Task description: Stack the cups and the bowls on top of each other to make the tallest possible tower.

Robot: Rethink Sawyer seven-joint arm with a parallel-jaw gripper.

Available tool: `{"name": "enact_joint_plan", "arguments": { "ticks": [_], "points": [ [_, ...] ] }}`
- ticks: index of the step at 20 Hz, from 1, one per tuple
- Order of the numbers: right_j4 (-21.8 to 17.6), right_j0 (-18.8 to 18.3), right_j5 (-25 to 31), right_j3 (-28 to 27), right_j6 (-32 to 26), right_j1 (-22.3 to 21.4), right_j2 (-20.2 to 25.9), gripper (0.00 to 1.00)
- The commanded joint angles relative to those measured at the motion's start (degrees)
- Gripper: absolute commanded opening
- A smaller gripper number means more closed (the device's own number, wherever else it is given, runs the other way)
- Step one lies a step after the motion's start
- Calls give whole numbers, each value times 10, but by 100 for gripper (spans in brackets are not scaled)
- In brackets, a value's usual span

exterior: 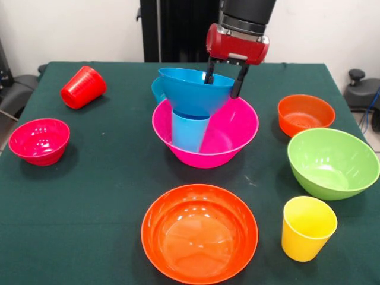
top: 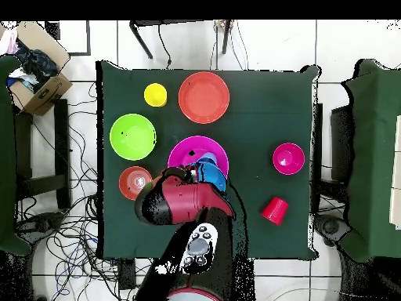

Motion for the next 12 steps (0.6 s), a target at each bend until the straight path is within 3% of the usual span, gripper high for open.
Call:
{"name": "enact_joint_plan", "arguments": {
  "ticks": [1, 12],
  "points": [
    [51, 17, -28, 25, 153, 0, -24, 100],
    [60, 20, 14, 16, 146, -16, -24, 100]
  ]
}}
